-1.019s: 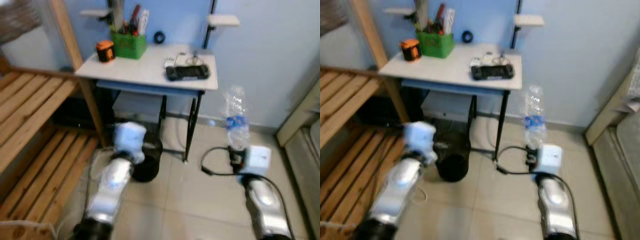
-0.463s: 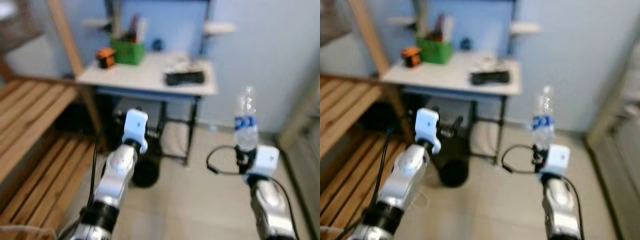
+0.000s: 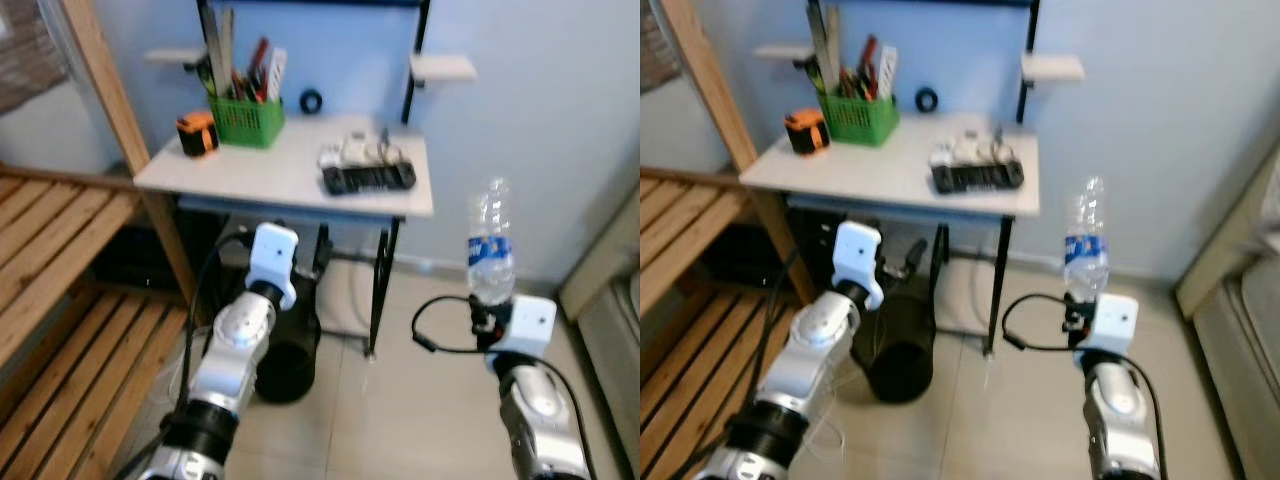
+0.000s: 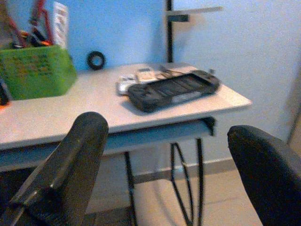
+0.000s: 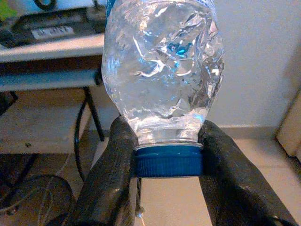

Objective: Clean up the room

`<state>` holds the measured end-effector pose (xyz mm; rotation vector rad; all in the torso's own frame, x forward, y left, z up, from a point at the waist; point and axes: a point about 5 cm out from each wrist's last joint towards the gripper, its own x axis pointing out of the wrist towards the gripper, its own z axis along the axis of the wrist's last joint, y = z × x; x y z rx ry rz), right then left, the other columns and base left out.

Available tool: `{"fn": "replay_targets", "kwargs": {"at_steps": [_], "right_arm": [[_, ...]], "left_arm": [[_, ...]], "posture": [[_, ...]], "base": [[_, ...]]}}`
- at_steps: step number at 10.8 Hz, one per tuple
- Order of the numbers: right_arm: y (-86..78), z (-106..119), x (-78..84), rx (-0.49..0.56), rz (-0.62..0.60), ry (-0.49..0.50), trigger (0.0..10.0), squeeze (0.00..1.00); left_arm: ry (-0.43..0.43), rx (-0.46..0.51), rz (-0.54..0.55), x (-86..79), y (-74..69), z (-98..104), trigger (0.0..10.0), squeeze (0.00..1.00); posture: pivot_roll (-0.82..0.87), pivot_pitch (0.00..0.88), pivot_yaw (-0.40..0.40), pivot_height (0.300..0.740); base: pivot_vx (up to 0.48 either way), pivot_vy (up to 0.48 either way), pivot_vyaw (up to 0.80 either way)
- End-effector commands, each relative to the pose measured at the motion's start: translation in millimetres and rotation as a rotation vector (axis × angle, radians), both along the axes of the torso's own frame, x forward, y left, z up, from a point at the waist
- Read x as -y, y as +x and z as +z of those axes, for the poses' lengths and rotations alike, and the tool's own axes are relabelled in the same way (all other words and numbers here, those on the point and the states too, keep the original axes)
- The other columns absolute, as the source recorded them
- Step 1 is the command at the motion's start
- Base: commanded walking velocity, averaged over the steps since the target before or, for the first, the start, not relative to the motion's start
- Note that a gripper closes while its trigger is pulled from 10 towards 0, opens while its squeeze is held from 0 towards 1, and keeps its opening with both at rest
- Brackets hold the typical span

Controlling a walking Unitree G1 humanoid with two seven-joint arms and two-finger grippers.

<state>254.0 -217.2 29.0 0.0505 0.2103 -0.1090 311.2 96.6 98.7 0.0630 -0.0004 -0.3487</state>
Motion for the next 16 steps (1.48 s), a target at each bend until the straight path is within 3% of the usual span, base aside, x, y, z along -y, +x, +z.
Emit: {"fn": "replay_targets", "kwargs": {"at_steps": [1,3,8,12,14,15,16], "right_arm": [[9.8,11,-14.0,0.055,0.056,0.004,10.0,0.00],[9.2,10,-13.4,0.056,0.050,0.004,10.0,0.00],[7.6,9,-14.1,0.045,0.073,-0.007,10.0,0.00],[7.2,7,-11.6,0.039,0.062,0.011,10.0,0.00],[-11.1,9,-24.5,0.081,0.258,0.087,10.0,0.00],[-21.6,3,-24.5,0.046,0.315,0.103,10.0,0.00],[-39.6,-12,-18.4,-0.052,0.405,0.109,10.0,0.00]], "left_arm": [[0.020,0.012,0.023,-7.9,3.1,2,10.0,0.00],[0.023,0.004,0.011,-6.1,2.0,0,10.0,0.00],[0.015,-0.017,0.036,-10.0,2.8,-4,10.0,0.00],[0.032,0.005,0.025,-7.8,1.8,-3,10.0,0.00],[0.035,0.020,0.006,-5.5,-1.4,-2,10.0,0.00],[0.034,0.021,0.004,-5.3,-2.3,-2,10.0,0.00],[0.030,0.023,0.007,-4.1,-3.6,-3,10.0,0.00]], "posture": [[-0.04,0.000,0.012,0.740],[-0.04,0.000,0.010,0.740],[-0.03,0.000,0.005,0.740],[-0.03,0.000,0.002,0.740],[-0.02,0.000,-0.010,0.740],[-0.02,0.000,-0.015,0.740],[-0.02,0.000,-0.024,0.740]], "base": [[0.000,0.000,0.00],[0.000,0.000,0.75],[0.422,-0.101,0.72],[0.000,0.000,0.00],[0.000,0.000,0.00],[0.000,0.000,0.00],[0.000,0.000,0.00]]}}
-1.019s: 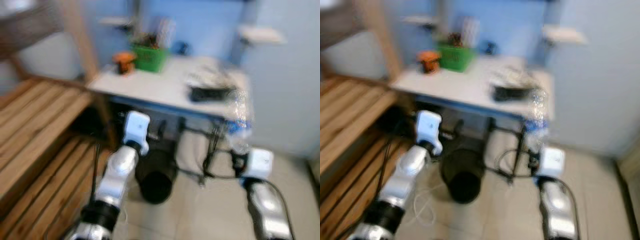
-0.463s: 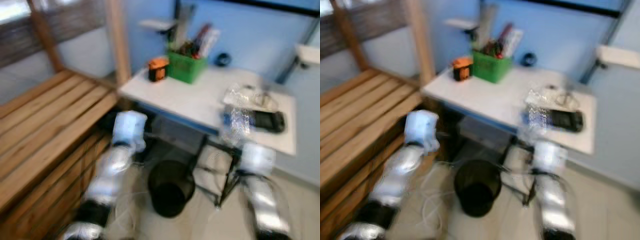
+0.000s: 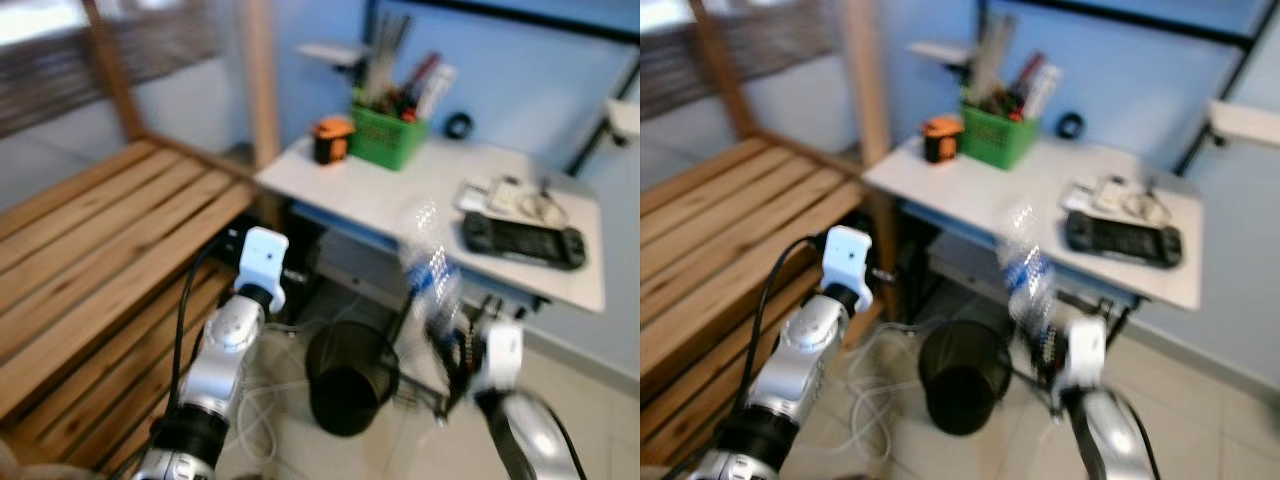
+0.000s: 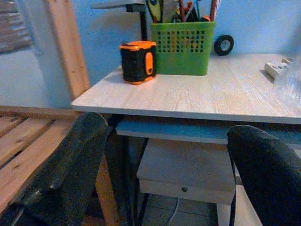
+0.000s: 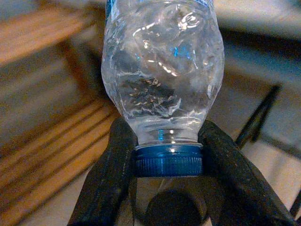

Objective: Clean up the room

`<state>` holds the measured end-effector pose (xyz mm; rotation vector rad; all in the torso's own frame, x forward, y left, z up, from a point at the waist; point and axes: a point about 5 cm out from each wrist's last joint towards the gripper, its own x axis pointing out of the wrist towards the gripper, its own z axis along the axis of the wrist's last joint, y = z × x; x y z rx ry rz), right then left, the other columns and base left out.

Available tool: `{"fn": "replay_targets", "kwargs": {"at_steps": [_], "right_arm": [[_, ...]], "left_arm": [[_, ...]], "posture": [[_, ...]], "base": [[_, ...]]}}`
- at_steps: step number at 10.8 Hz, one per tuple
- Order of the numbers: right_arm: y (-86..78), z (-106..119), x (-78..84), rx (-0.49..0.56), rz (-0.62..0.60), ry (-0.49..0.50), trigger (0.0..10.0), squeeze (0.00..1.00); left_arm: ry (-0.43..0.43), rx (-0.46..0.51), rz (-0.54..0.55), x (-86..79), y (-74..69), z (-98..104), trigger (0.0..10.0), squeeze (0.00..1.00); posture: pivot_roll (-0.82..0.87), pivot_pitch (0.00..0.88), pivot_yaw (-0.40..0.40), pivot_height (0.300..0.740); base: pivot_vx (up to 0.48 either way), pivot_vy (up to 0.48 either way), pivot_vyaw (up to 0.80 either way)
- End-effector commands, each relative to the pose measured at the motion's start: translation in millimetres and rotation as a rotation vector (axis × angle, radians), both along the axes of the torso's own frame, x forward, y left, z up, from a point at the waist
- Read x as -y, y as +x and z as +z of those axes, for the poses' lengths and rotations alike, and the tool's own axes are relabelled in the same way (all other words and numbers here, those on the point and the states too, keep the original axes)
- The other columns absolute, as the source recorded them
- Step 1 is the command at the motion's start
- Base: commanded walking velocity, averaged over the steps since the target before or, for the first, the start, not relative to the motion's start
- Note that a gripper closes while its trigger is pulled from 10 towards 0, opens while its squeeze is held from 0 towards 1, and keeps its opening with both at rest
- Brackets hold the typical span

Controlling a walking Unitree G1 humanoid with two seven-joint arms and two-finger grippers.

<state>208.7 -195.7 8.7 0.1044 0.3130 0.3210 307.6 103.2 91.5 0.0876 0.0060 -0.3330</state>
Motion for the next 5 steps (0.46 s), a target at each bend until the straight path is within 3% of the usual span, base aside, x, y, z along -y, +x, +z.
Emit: {"fn": "replay_targets", "kwargs": {"at_steps": [1,2,3,5], "right_arm": [[-5.6,-4,8.4,-0.040,0.052,-0.010,10.0,0.00],[-13.3,-13,14.9,-0.090,0.079,-0.054,10.0,0.00],[-12.8,-27,24.1,-0.144,0.059,-0.102,10.0,0.00],[-4.0,-39,25.9,-0.212,0.046,-0.156,10.0,0.00]], "left_arm": [[0.002,0.025,-0.011,3.8,-1.2,4,10.0,0.00],[0.000,0.024,-0.012,4.8,-2.2,4,10.0,0.00],[0.012,0.008,-0.024,7.8,-3.2,0,10.0,0.00],[0.044,-0.052,-0.090,22.3,-5.0,-12,10.0,0.00]], "posture": [[-0.02,0.000,-0.031,0.740],[-0.02,0.000,-0.036,0.740],[-0.01,0.000,-0.051,0.740],[0.01,0.000,-0.068,0.740]], "base": [[0.000,0.000,0.00],[0.000,0.000,0.00],[0.000,0.000,0.00],[0.000,0.000,0.00]]}}
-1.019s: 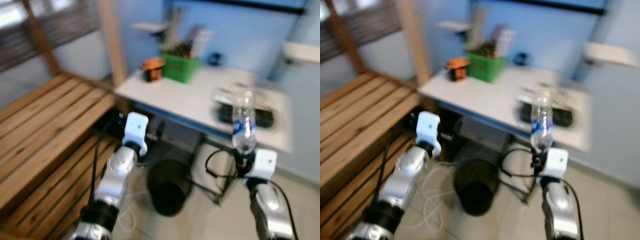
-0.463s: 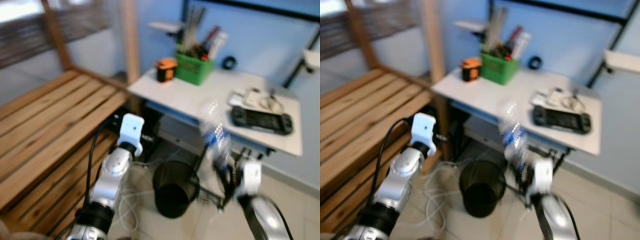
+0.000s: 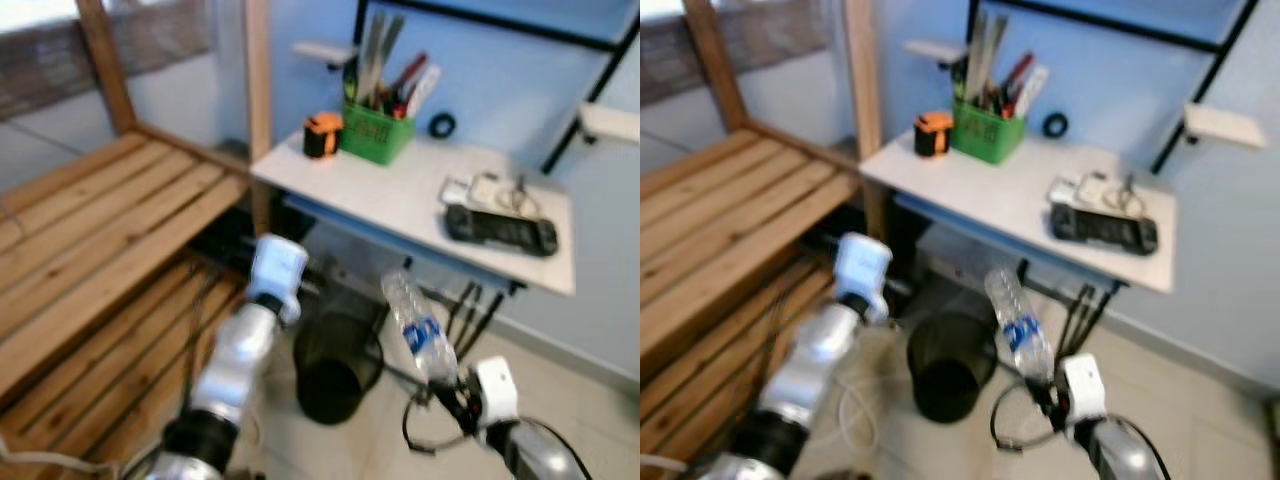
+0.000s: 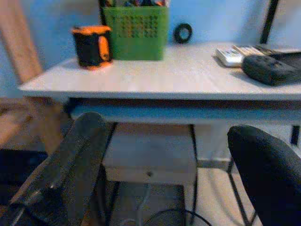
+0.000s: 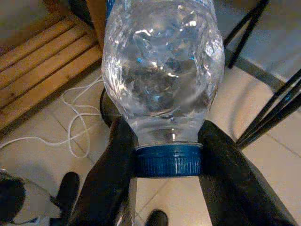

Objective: Clean up the room

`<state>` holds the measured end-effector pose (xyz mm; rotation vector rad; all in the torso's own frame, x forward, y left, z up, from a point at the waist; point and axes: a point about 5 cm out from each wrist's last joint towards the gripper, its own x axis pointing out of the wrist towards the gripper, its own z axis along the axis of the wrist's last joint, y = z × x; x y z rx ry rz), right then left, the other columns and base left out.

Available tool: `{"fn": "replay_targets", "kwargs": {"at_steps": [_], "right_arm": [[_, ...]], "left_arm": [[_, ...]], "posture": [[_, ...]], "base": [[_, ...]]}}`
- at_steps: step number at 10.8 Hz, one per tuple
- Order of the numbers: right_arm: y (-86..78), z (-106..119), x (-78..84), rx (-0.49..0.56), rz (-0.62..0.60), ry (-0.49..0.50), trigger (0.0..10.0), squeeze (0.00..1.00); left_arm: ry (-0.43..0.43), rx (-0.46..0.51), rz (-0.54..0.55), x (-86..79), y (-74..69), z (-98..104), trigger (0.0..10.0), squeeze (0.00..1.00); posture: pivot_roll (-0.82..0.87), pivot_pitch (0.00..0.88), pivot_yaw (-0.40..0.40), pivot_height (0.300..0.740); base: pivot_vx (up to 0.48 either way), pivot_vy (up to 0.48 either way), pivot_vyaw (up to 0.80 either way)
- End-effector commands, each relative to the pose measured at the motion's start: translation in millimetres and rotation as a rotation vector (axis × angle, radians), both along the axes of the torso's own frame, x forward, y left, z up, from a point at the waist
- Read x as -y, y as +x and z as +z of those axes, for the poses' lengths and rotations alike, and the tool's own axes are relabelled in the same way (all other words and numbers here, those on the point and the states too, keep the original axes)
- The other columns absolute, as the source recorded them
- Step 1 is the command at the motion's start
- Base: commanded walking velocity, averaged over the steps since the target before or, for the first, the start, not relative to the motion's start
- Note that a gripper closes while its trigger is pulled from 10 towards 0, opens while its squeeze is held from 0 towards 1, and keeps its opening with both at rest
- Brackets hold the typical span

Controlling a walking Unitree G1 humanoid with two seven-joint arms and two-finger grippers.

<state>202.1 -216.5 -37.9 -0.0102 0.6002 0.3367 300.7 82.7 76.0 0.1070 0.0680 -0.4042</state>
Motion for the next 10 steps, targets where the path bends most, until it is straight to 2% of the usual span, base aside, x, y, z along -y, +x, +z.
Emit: {"fn": "replay_targets", "kwargs": {"at_steps": [1,3,4,5,7,8,9,10], "right_arm": [[8.9,3,0.3,0.019,0.012,-0.036,10.0,0.00],[16.7,-6,-15.5,-0.044,0.068,-0.067,10.0,0.00],[29.8,-5,-25.9,-0.066,0.000,-0.035,10.0,0.00],[40.3,-2,-25.3,-0.074,-0.109,-0.023,10.0,0.00],[62.8,10,-33.6,-0.043,-0.182,-0.023,10.0,0.00],[68.6,14,-38.9,-0.028,-0.177,-0.017,10.0,0.00],[74.4,17,-38.2,-0.018,-0.228,-0.028,10.0,0.00],[73.7,16,-40.5,-0.021,-0.223,-0.033,10.0,0.00]], "left_arm": [[0.017,-0.003,-0.022,6.7,1.7,1,10.0,0.00],[0.023,-0.016,-0.039,19.2,-2.6,-2,10.0,0.00],[0.026,-0.053,-0.135,36.6,-10.0,-8,10.0,0.00],[0.003,-0.077,-0.207,48.1,-15.5,-11,10.0,0.00],[0.016,-0.075,-0.217,50.5,-18.4,-11,10.0,0.00],[0.030,-0.063,-0.229,52.0,-21.8,-11,10.0,0.00],[0.026,-0.057,-0.241,55.5,-27.3,-11,10.0,0.00],[0.014,-0.063,-0.237,54.9,-29.2,-11,10.0,0.00]], "posture": [[0.04,0.000,-0.097,0.740],[0.08,0.000,-0.131,0.740],[0.13,0.000,-0.153,0.740],[0.13,0.000,-0.154,0.740],[0.15,0.019,-0.144,0.740],[0.15,0.025,-0.143,0.740],[0.15,0.037,-0.147,0.740],[0.16,0.045,-0.150,0.740]], "base": [[0.000,0.000,0.00],[0.000,0.000,0.00],[0.000,0.000,0.00],[0.000,0.000,0.00],[0.000,0.000,0.00],[0.000,0.000,0.00],[0.000,0.000,0.00],[0.000,0.000,0.00]]}}
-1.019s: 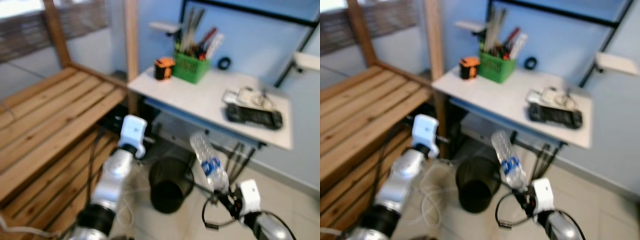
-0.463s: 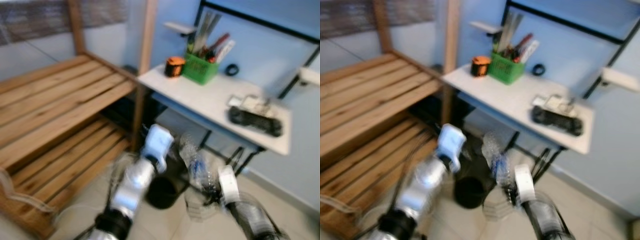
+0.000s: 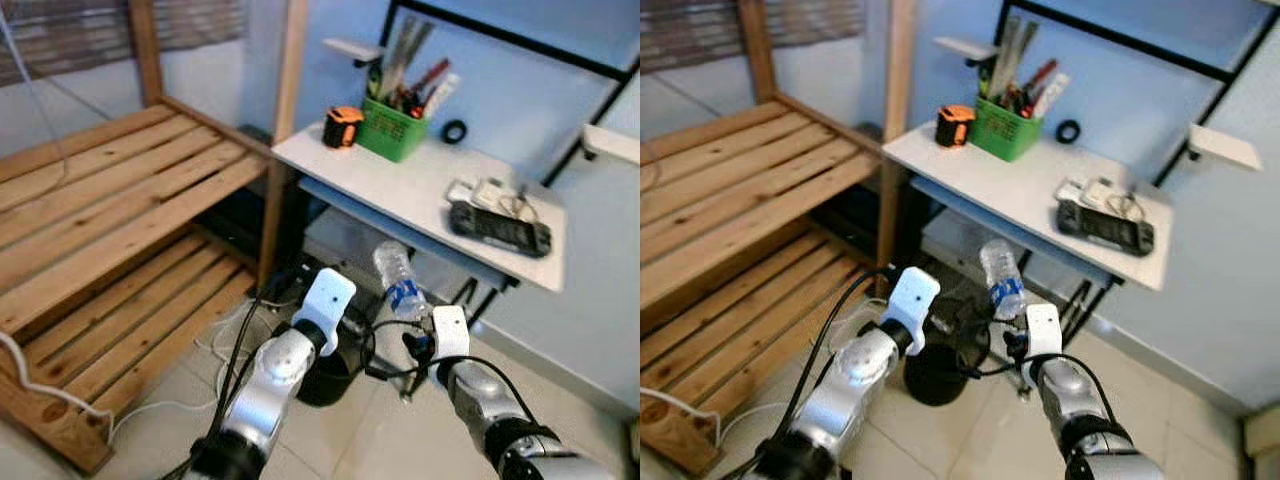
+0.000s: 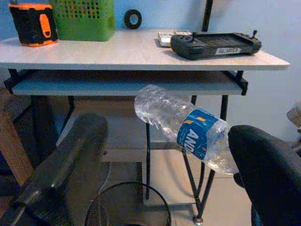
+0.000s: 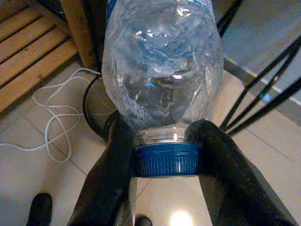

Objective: Clean up the room

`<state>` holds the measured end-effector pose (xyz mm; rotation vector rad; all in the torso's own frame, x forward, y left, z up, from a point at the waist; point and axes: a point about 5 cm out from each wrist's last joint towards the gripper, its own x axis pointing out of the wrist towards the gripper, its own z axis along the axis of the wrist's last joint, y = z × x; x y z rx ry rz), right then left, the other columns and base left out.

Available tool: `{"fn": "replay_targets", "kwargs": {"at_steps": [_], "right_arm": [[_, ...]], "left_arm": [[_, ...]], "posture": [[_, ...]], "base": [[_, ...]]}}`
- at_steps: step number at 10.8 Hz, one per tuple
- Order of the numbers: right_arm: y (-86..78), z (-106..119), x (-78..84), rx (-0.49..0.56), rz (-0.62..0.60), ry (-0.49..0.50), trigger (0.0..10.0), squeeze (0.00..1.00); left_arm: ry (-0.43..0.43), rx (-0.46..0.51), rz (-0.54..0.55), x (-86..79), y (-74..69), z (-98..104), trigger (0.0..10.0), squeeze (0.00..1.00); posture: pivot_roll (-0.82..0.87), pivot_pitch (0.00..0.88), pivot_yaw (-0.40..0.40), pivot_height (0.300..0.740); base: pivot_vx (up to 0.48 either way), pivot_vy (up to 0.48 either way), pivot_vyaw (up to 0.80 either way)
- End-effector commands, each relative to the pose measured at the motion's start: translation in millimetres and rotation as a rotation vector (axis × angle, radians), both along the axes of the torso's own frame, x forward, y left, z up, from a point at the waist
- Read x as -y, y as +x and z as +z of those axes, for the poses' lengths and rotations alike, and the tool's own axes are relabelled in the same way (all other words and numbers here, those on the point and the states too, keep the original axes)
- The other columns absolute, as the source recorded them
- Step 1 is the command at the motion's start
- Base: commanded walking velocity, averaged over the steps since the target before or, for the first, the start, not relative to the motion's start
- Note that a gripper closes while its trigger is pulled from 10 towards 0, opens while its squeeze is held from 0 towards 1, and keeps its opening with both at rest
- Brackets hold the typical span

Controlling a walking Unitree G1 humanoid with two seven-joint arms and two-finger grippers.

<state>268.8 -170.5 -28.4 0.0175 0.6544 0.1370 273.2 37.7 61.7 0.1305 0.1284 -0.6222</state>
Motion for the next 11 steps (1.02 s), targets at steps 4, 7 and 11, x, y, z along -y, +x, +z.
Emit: {"fn": "replay_targets", "kwargs": {"at_steps": [4,7,11], "right_arm": [[4.6,1,-12.8,-0.012,-0.027,0.030,10.0,0.00],[4.2,-1,-14.1,-0.063,-0.006,-0.009,10.0,0.00],[-10.9,-14,-16.0,-0.153,0.029,-0.107,10.0,0.00]], "left_arm": [[-0.049,-0.008,-0.037,7.7,-18.5,5,10.0,0.00],[-0.075,-0.043,-0.094,19.5,-27.6,6,10.0,0.00],[-0.053,-0.044,-0.160,34.0,-34.4,9,10.0,0.00]], "posture": [[0.22,0.130,-0.163,0.740],[0.23,0.149,-0.170,0.740],[0.24,0.170,-0.169,0.740]], "base": [[0.360,0.000,0.00],[0.480,0.000,0.00],[0.240,0.000,0.00]]}}
